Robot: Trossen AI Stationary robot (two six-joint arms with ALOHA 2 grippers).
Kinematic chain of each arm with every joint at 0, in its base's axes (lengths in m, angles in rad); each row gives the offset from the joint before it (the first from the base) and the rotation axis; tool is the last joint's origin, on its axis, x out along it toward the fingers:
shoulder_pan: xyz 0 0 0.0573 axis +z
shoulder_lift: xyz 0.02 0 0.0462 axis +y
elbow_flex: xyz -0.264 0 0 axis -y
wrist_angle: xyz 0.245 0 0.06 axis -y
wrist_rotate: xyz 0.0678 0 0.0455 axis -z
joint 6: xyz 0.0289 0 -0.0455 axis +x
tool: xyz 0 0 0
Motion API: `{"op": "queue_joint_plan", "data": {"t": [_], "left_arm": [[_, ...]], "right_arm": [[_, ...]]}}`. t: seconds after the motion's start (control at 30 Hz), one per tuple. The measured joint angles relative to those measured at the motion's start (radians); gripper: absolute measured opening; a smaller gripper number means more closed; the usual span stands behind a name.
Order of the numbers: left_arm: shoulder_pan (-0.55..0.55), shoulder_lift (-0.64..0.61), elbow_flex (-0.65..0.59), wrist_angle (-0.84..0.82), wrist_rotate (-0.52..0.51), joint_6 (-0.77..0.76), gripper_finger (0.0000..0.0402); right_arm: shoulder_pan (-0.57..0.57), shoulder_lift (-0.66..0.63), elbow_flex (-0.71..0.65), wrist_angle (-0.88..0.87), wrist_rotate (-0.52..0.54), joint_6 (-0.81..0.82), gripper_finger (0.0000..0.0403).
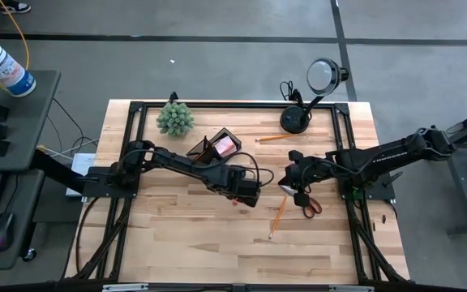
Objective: Pick and place office supplies into organizer
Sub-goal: Put the orange eraser into the black desk organizer
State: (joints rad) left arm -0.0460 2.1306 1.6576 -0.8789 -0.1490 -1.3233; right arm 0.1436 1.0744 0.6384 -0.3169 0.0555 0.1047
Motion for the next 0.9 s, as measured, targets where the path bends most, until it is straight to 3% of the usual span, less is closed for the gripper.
{"op": "queue_joint_plan", "data": {"t": [0.3,0.9], "left_arm": [[0.000,0.031,-0.003,-0.025,0.054,-0.045,0.0132],[0.000,0.054,-0.003,0.017,0.025,-0.045,0.0134]], "right_arm": [[0.000,0.000,0.001,-0.002,-0.006,0.000,0.0005],[0.000,0.000,0.002,-0.003,-0.007,0.000,0.0006]]}}
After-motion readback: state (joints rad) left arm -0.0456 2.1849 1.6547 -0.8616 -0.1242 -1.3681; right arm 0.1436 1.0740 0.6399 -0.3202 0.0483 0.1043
